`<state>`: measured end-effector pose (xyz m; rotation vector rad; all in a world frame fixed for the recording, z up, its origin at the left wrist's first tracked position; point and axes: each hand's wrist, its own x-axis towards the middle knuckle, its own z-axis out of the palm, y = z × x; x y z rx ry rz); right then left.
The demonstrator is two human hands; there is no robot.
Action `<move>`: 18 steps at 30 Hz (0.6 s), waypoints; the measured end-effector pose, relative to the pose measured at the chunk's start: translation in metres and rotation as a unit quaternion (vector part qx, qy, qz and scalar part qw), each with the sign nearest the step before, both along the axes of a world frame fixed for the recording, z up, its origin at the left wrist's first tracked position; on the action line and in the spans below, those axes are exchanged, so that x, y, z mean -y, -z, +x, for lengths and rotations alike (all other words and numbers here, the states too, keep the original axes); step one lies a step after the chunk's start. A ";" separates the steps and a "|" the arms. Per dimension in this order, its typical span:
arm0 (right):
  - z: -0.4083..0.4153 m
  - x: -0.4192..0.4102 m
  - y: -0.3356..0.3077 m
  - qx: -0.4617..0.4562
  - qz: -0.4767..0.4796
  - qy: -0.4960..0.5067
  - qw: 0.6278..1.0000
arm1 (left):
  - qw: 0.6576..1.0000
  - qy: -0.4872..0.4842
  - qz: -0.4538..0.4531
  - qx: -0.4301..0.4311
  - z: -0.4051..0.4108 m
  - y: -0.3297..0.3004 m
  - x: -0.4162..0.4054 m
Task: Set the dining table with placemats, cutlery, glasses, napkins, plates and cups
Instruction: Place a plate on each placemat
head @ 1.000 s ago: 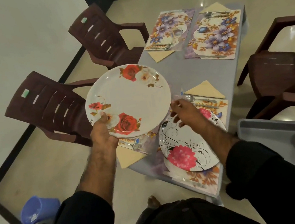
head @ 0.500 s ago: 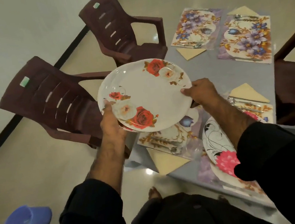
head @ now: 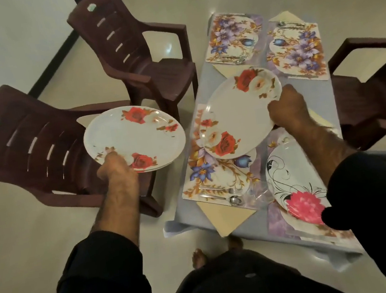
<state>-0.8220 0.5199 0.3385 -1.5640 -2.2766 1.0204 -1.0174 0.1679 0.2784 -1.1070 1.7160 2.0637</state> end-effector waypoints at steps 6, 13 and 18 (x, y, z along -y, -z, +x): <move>-0.002 0.020 0.057 0.054 -0.045 -0.014 0.997 | 1.000 0.001 -0.026 -0.013 -0.001 -0.002 0.005; 0.007 0.009 0.123 0.054 -0.165 0.005 0.985 | 0.996 -0.062 -0.054 0.016 0.004 -0.009 -0.010; 0.020 -0.008 0.160 0.049 -0.301 0.012 0.952 | 0.996 -0.072 -0.042 -0.023 0.017 -0.008 -0.014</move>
